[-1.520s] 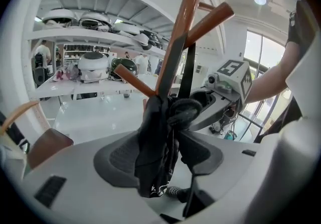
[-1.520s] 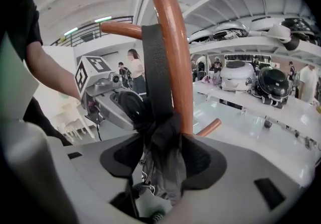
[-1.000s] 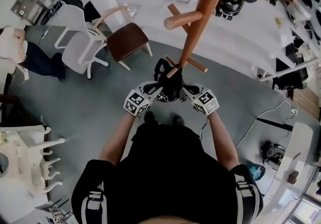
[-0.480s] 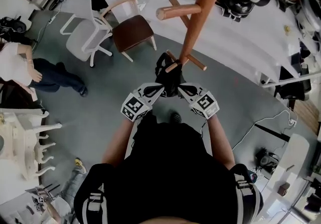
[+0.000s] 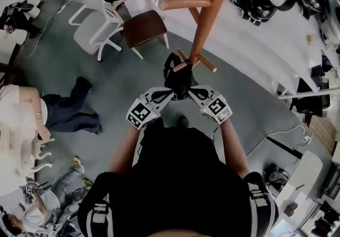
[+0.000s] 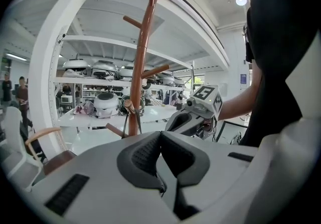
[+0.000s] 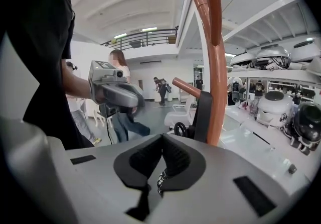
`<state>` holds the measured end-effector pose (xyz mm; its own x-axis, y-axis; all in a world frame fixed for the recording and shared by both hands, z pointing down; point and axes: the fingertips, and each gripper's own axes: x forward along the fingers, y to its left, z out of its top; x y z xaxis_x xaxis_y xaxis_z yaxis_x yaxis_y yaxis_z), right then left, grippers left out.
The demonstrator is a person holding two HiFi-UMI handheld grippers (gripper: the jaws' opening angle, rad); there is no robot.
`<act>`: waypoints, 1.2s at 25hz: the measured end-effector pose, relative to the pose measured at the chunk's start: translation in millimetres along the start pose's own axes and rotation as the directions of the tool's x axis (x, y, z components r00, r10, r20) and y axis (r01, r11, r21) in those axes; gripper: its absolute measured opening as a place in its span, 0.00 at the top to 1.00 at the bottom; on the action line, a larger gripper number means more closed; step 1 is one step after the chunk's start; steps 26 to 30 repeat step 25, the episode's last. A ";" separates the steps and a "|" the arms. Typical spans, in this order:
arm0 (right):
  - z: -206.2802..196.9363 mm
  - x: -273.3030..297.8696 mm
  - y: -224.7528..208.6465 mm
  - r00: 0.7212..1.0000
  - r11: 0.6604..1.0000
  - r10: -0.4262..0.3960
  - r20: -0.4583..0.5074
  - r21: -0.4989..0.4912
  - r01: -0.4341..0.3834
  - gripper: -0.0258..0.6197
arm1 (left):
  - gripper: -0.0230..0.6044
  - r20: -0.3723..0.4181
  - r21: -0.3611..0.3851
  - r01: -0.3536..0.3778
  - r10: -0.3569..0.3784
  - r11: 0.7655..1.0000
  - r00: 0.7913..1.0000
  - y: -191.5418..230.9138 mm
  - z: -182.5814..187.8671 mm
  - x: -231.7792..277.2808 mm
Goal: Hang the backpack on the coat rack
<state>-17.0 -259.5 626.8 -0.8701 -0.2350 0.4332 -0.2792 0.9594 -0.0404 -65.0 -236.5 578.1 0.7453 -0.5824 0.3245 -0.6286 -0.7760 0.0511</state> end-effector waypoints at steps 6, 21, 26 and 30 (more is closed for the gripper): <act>-4.3 -7.5 2.2 0.999 0.999 0.032 0.005 -0.015 -0.032 0.94 | 0.93 -0.010 -0.016 -0.036 0.036 0.999 0.999 -5.3 -1.9 7.6; -8.8 -24.9 -11.7 0.999 0.998 0.052 0.016 -0.032 -0.052 0.94 | 0.93 -0.031 -0.030 -0.078 0.077 0.997 0.997 -8.5 3.1 26.0; -10.9 -26.8 -16.2 0.998 0.998 0.060 0.012 -0.028 -0.060 0.94 | 0.93 -0.035 -0.038 -0.085 0.083 0.996 0.996 -8.9 3.1 30.5; -10.9 -26.8 -16.2 0.998 0.998 0.060 0.012 -0.028 -0.060 0.94 | 0.93 -0.035 -0.038 -0.085 0.083 0.996 0.996 -8.9 3.1 30.5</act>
